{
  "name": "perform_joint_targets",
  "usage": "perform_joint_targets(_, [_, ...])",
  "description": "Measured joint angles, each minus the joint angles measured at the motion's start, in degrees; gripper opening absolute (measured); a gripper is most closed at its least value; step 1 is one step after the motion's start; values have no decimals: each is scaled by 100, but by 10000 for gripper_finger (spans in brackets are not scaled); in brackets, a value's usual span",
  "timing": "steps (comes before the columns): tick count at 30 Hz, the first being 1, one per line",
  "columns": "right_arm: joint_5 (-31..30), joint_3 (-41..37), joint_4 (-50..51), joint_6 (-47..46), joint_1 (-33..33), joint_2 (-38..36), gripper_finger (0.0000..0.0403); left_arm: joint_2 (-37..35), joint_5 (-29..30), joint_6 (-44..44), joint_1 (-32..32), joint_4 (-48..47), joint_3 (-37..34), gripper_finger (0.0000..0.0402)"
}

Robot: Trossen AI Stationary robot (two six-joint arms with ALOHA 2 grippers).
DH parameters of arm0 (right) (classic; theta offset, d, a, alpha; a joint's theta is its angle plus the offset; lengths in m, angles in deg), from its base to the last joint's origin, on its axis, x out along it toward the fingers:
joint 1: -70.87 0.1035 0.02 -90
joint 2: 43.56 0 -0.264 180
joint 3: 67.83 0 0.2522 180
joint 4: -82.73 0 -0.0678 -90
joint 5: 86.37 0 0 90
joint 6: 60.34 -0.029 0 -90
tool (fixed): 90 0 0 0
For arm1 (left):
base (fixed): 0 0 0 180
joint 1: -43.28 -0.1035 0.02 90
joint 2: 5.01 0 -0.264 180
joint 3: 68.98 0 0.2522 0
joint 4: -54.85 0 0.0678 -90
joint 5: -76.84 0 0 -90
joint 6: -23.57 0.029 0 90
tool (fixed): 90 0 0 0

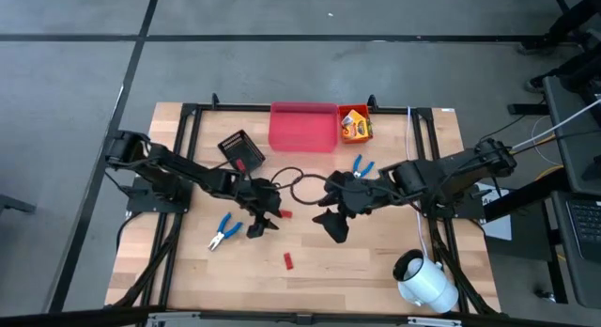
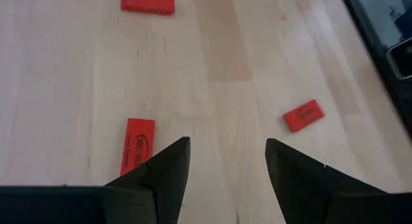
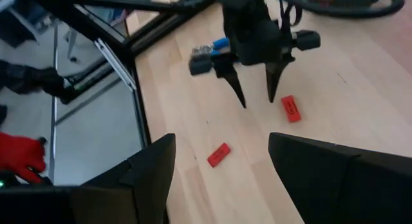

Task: Pick & Place School Supplies
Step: Put the red eraser into the black bin

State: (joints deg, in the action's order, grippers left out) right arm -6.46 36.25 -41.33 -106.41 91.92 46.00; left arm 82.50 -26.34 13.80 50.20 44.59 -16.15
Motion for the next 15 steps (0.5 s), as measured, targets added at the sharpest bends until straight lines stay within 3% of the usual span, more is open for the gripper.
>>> perform_joint_targets(10, [-875, 0, -1, -713, 491, -198, 255, 331, 104, 322, -301, 211, -2, 200])
perform_joint_targets(15, [-1060, 0, 2, -904, 626, -216, 255, 606, -184, 483, -504, 232, -2, 200])
